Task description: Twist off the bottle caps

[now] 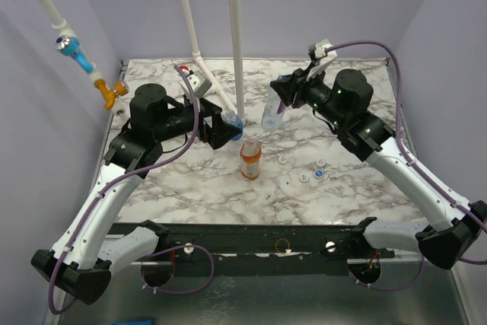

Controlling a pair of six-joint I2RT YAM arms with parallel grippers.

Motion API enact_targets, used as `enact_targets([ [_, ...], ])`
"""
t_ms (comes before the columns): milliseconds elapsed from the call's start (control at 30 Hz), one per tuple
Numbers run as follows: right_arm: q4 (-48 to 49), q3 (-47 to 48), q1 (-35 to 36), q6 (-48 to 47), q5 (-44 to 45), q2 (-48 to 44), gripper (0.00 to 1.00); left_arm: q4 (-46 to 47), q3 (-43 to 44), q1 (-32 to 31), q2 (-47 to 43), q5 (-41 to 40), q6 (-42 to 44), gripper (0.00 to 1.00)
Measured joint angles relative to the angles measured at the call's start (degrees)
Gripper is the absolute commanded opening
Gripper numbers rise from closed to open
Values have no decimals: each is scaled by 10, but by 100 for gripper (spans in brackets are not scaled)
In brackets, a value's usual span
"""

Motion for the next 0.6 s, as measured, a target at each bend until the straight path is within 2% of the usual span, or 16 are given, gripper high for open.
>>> enact_targets([
  [133, 9, -102, 0, -5, 62, -2, 27, -54, 11, 21, 10, -69, 17, 99],
  [300, 32, -199, -1, 5, 84, 12, 26, -127, 31, 101, 50, -134, 35, 99],
  [600, 97, -241, -1, 10, 84, 33, 25, -202, 33, 171, 76, -225, 46, 99],
])
